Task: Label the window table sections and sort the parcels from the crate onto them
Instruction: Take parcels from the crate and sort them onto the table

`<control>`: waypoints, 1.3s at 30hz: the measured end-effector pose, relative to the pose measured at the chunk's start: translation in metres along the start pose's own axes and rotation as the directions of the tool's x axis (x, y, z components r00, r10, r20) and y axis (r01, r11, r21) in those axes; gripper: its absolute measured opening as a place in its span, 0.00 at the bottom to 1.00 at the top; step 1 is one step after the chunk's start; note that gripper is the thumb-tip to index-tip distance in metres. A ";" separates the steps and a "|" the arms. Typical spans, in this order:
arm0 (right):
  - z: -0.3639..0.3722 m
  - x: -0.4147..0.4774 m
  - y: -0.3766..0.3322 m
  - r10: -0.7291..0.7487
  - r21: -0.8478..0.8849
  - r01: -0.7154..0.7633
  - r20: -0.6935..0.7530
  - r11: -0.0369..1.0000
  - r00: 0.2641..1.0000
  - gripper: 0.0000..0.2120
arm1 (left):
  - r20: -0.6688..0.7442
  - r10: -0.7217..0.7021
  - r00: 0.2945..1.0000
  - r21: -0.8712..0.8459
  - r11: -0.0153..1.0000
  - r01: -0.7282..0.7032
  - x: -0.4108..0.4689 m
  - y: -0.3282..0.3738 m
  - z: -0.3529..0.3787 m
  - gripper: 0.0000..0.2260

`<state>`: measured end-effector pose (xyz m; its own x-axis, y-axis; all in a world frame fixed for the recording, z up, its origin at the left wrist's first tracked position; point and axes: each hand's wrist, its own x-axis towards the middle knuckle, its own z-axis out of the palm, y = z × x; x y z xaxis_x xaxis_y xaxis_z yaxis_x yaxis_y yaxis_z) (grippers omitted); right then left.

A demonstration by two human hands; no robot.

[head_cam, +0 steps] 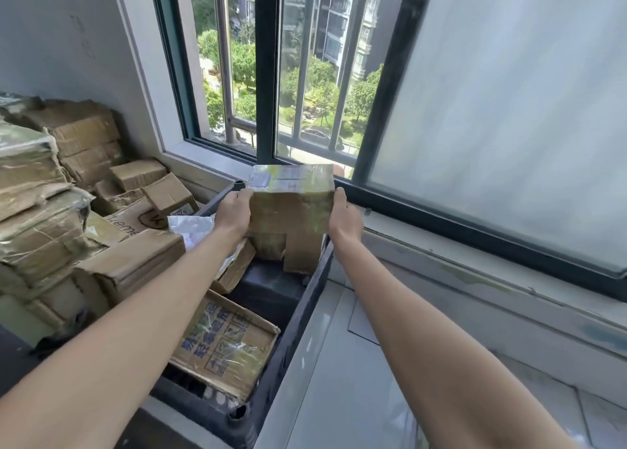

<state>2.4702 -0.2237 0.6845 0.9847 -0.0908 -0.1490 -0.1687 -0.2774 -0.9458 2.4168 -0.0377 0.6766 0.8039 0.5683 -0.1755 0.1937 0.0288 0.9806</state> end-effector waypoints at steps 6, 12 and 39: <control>-0.020 -0.019 0.003 0.042 0.086 -0.047 0.061 0.995 0.997 0.30 | -0.026 0.056 0.998 0.016 0.998 -0.056 -0.025 0.000 0.001 0.22; -0.053 -0.030 0.021 0.000 0.223 -0.015 0.067 0.975 0.998 0.24 | 0.097 0.152 0.984 -0.031 0.988 -0.150 -0.049 0.009 0.014 0.17; -0.277 -0.031 0.050 -0.115 0.046 0.107 0.212 0.993 0.971 0.28 | 0.818 -0.134 0.560 0.167 0.986 -0.009 -0.127 -0.014 0.143 0.31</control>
<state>2.4187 -0.4994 0.7214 0.9845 0.1461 -0.0971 -0.0598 -0.2411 -0.9687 2.3918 -0.2277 0.6725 0.8841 -0.3581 -0.3004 0.2777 -0.1144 0.9538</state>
